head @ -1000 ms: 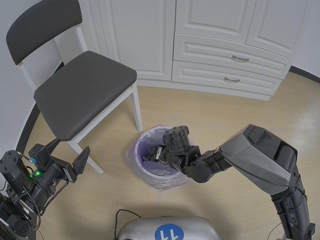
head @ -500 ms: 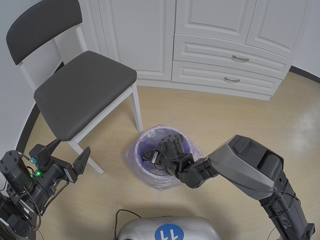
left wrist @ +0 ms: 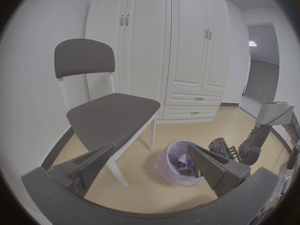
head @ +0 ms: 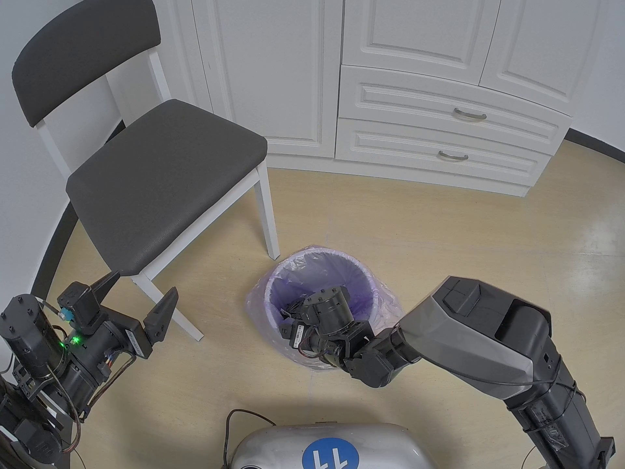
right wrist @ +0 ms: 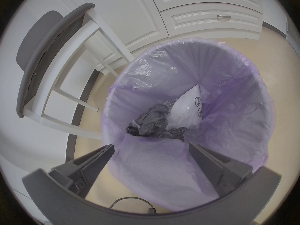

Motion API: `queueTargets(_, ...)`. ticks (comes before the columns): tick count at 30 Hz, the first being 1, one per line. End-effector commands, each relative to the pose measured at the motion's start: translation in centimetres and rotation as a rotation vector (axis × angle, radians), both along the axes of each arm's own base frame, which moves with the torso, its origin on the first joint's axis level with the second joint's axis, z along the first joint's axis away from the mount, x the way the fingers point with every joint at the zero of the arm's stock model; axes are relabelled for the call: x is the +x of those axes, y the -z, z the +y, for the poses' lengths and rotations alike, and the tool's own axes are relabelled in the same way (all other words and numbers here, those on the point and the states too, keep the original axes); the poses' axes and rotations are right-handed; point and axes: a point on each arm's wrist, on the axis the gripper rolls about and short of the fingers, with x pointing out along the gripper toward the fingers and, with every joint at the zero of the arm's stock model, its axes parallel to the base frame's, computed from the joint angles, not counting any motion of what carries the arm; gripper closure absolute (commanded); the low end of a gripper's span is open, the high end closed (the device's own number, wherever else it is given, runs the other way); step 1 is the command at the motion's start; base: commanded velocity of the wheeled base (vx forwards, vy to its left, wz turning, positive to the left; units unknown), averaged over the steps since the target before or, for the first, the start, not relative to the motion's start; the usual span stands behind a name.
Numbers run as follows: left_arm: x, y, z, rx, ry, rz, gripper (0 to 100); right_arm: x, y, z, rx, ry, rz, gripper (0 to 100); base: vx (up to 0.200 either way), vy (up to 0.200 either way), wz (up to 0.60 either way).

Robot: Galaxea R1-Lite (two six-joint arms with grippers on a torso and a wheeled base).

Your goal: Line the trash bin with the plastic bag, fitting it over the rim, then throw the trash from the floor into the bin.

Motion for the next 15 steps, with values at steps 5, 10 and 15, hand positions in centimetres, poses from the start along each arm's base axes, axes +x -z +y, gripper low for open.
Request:
queueTargets(5, -0.3, 0.3, 0.1, 0.007, -0.001, 0.017, 0, 0.1, -1.6, 0.3, 0.036, 0.004, -0.048, 0, 0.000, 0.000, 0.00)
queueTargets(10, -0.3, 0.3, 0.1, 0.006, -0.001, 0.014, 0, 0.1, -5.6, -0.3, 0.097, 0.011, -0.130, 0, 0.000, 0.000, 0.00)
queueTargets(15, -0.4, 0.2, 0.1, 0.003, -0.001, 0.008, 0, -1.1, -9.5, -1.0, 0.121, -0.001, -0.174, 0, 0.000, 0.000, 0.00)
